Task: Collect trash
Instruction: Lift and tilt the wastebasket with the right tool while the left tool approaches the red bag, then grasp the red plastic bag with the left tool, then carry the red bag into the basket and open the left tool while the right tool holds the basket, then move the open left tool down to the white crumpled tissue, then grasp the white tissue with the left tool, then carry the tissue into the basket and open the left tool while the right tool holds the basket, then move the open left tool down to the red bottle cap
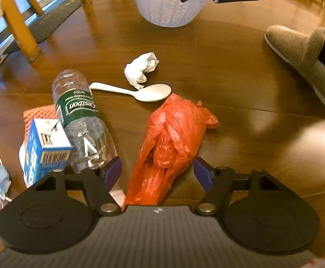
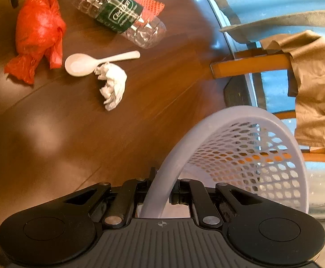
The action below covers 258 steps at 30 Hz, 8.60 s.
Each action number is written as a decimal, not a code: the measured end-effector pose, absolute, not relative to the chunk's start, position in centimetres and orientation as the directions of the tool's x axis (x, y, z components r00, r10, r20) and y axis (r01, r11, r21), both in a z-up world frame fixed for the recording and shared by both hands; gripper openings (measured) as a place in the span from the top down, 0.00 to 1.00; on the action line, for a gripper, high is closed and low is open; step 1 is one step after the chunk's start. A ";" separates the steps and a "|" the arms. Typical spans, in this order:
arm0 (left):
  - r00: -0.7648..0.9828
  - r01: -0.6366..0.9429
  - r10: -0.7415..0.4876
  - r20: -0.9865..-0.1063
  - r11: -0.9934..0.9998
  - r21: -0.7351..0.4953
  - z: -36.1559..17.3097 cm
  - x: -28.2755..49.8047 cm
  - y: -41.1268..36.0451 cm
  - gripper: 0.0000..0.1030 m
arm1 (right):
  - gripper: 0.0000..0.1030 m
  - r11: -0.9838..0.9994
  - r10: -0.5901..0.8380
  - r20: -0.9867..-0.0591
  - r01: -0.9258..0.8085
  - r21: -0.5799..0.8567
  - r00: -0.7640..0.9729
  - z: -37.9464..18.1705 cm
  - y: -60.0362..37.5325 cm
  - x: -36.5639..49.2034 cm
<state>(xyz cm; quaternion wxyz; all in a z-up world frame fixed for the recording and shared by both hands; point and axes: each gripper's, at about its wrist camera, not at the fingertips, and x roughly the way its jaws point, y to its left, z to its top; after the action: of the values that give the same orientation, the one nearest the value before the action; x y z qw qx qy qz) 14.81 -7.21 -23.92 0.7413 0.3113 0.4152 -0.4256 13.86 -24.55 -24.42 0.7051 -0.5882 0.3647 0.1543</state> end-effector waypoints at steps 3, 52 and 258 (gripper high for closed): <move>0.283 0.901 -0.368 -0.886 0.419 0.113 -24.4 15.4 -7.7 0.39 | 0.95 0.252 -0.195 -0.699 -0.654 -0.713 0.688 -24.3 -24.2 13.7; 0.390 0.819 -0.439 -0.809 0.567 0.087 -9.0 19.8 -9.1 0.92 | 0.97 0.139 -0.222 -0.725 -0.714 -0.686 0.652 -25.3 -22.2 13.2; 0.513 0.688 -0.294 -0.807 0.702 0.182 -12.7 29.9 -2.0 0.48 | 0.98 0.275 -0.284 -0.724 -0.670 -0.690 0.628 -25.0 -24.5 17.4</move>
<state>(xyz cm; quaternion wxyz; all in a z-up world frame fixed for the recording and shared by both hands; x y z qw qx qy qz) 29.88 -2.03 -12.72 0.8333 0.2493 0.3959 -0.2946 17.43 -24.50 -25.01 0.6867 -0.5854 0.4075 0.1404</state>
